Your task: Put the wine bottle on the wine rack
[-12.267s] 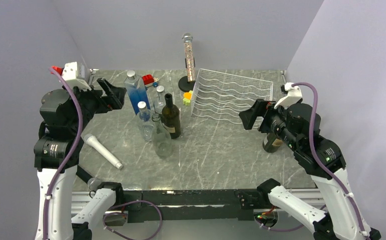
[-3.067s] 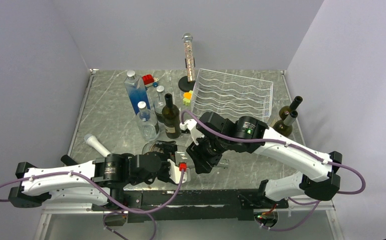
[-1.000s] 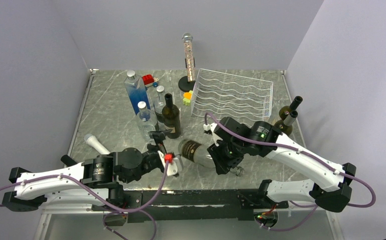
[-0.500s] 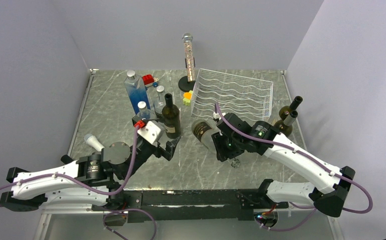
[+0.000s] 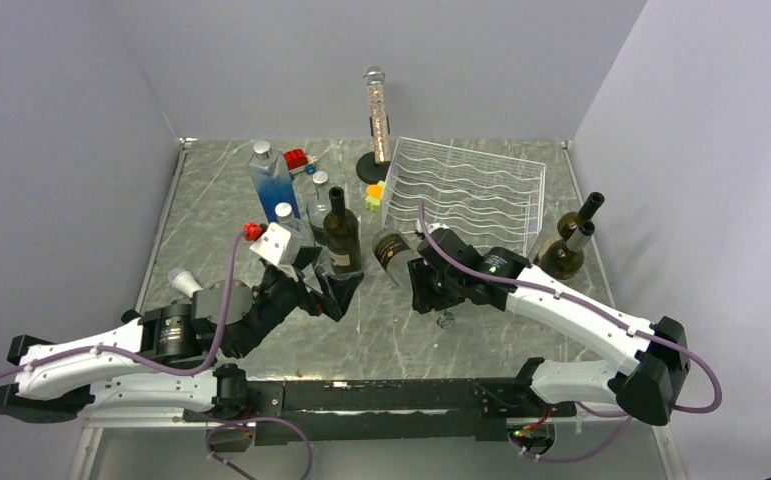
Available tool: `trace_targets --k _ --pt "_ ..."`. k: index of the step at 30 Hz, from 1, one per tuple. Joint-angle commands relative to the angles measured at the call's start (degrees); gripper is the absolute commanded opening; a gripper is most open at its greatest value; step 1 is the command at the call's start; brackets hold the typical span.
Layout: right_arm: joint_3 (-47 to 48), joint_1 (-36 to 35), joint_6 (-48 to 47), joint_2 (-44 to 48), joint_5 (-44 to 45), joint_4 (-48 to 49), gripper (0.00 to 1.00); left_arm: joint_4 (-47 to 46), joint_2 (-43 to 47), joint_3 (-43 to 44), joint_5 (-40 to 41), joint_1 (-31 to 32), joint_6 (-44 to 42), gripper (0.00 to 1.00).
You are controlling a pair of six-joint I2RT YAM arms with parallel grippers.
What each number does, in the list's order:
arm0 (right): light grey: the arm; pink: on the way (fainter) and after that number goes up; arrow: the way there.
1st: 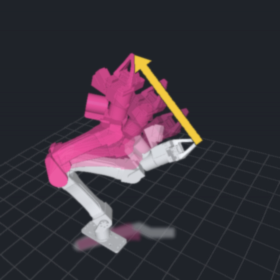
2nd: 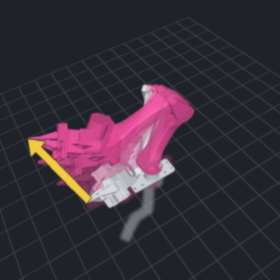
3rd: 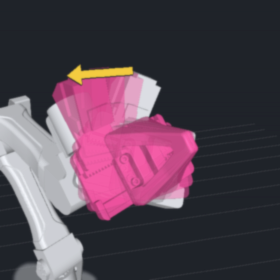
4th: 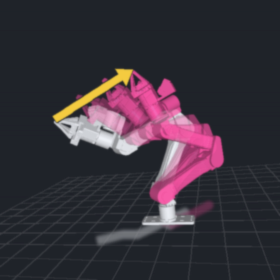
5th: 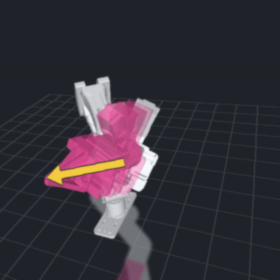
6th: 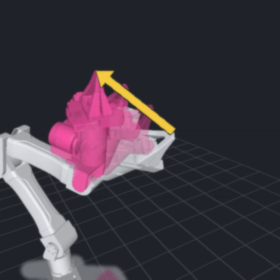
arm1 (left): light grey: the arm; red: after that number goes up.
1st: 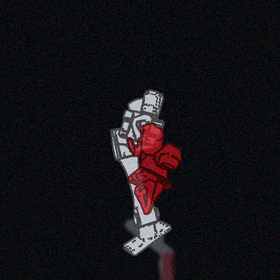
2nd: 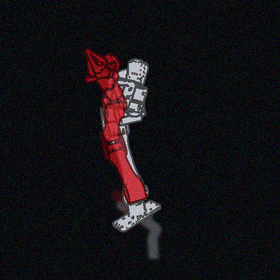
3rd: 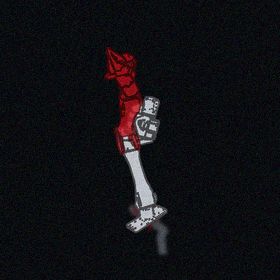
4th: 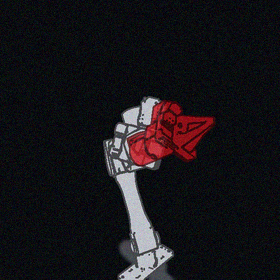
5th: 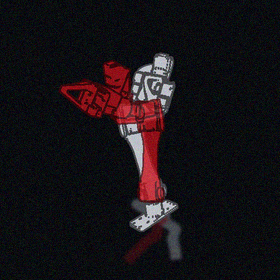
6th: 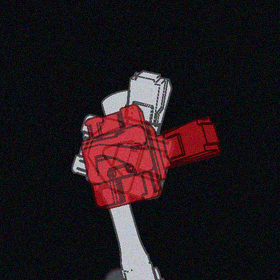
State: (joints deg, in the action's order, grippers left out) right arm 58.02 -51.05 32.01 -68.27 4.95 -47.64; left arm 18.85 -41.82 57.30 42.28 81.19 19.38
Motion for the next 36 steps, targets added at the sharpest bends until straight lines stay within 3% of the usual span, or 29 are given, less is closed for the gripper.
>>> trace_targets --k 1,15,36 --pt "1.50 0.24 2.24 2.52 3.81 15.36 0.00 1.32 0.55 2.82 2.12 -0.23 3.24 0.99" --pt "-1.86 1.91 0.86 2.43 9.18 18.52 0.00 5.90 1.04 5.62 3.50 -0.16 4.57 0.99" --pt "-15.60 3.75 3.29 2.70 14.81 42.96 0.00 9.26 -0.80 8.65 2.63 -0.10 6.73 0.99"
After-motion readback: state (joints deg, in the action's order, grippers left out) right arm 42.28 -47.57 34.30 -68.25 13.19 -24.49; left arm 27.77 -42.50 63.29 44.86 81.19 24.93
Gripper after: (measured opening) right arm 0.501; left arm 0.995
